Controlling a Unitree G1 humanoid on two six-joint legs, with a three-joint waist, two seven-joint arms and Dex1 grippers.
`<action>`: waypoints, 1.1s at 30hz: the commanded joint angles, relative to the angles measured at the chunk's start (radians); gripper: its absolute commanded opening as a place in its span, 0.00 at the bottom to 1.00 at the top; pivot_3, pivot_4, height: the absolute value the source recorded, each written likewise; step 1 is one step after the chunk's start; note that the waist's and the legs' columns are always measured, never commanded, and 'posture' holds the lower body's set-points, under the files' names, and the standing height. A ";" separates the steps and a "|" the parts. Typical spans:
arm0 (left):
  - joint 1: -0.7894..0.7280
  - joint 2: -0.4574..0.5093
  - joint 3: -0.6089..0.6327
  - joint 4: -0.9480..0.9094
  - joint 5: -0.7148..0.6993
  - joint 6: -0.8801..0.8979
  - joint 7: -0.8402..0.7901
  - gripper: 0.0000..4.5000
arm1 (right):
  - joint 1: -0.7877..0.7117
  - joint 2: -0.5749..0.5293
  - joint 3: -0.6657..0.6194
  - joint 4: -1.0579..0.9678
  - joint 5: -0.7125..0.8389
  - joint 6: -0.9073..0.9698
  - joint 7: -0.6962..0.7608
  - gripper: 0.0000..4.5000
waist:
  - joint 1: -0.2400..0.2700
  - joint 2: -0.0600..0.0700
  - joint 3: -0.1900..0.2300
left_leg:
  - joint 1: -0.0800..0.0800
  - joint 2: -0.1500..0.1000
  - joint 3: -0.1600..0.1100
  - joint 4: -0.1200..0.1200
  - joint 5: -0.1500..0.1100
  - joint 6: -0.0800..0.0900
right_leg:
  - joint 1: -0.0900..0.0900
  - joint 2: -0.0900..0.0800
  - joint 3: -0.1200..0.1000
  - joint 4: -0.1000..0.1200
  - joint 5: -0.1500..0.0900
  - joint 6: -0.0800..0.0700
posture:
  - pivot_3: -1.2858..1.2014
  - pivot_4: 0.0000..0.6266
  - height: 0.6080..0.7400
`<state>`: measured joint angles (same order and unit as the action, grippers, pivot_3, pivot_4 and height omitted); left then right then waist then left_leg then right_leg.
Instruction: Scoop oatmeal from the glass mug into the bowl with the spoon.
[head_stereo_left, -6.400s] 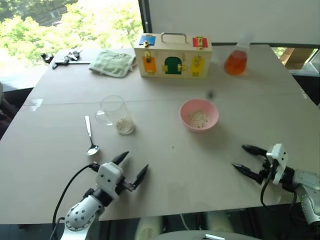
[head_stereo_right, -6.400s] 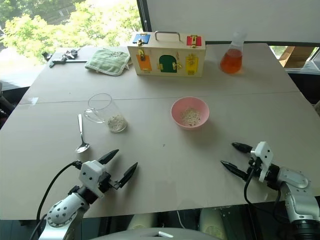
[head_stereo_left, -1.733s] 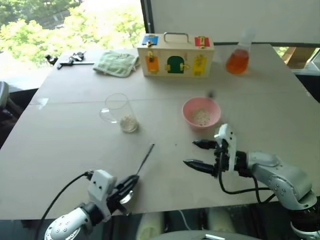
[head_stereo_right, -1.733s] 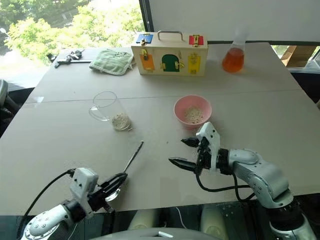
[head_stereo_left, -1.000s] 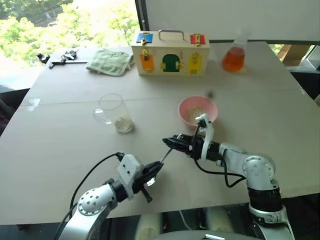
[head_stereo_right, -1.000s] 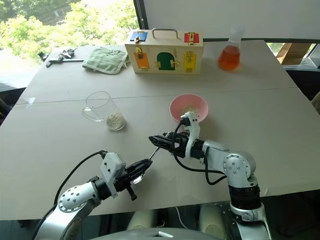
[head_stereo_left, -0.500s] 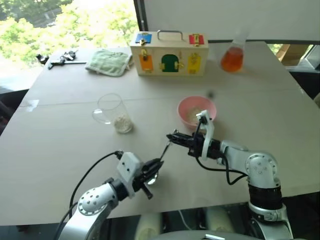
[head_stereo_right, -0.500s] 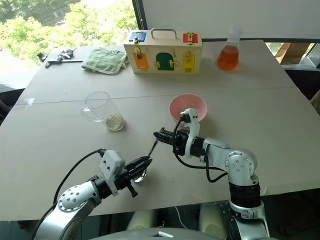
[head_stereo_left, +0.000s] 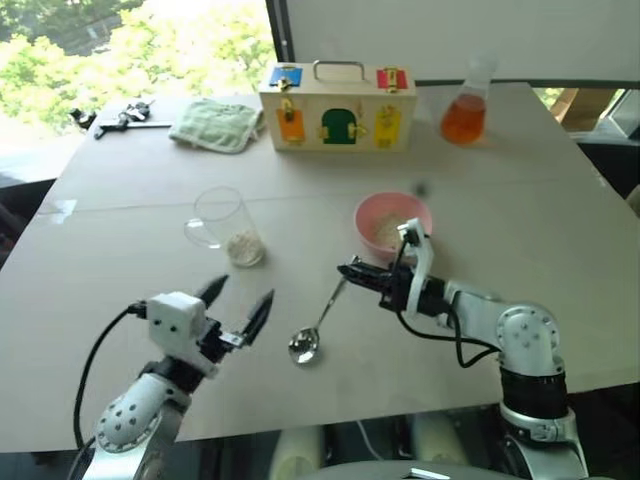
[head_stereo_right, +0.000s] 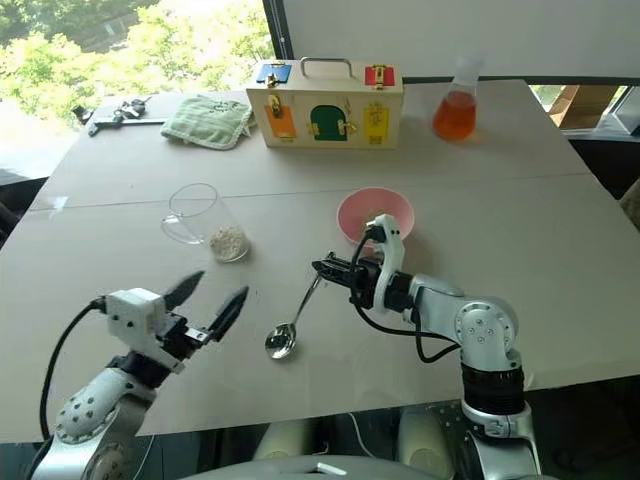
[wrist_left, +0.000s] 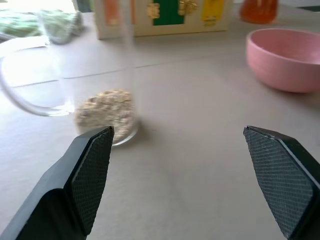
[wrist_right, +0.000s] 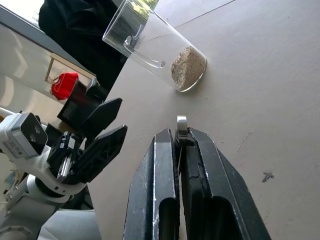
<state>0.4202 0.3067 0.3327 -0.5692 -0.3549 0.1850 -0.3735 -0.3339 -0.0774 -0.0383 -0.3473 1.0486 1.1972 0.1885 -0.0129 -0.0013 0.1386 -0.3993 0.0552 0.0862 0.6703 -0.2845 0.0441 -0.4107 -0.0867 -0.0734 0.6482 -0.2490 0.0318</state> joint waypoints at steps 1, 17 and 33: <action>-0.059 -0.008 0.089 0.058 0.036 -0.024 0.100 0.97 | -0.010 -0.004 0.001 -0.004 0.016 -0.002 0.002 0.00 | 0.002 -0.001 0.000 | 0.000 0.000 -0.001 0.000 0.000 0.000 | 0.000 0.000 -0.001 0.000 0.000 0.000 | 0.52 0.24 1.00; -0.421 0.164 0.041 0.451 0.116 -0.059 0.034 0.97 | -0.176 -0.033 -0.064 -0.071 0.125 -0.020 -0.046 0.00 | -0.001 -0.005 0.002 | 0.000 0.000 -0.001 0.000 0.002 -0.003 | -0.001 0.000 -0.002 0.005 0.000 0.000 | 0.52 0.24 1.00; -0.567 0.178 0.027 0.628 0.151 -0.142 0.040 0.97 | -0.464 -0.129 -0.124 0.009 0.175 -0.118 -0.119 0.00 | 0.000 -0.009 0.005 | -0.001 0.001 -0.001 0.000 0.003 -0.005 | -0.002 -0.001 -0.003 0.008 0.000 0.000 | 0.52 0.24 1.00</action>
<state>-0.1255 0.4738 0.3520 0.0560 -0.2148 0.0754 -0.3445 -0.7649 -0.2000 -0.1625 -0.3255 1.2241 1.1142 0.0589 -0.0131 -0.0108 0.1441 -0.4000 0.0557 0.0858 0.6705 -0.2813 0.0389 -0.4130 -0.0878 -0.0762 0.6559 -0.2489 0.0320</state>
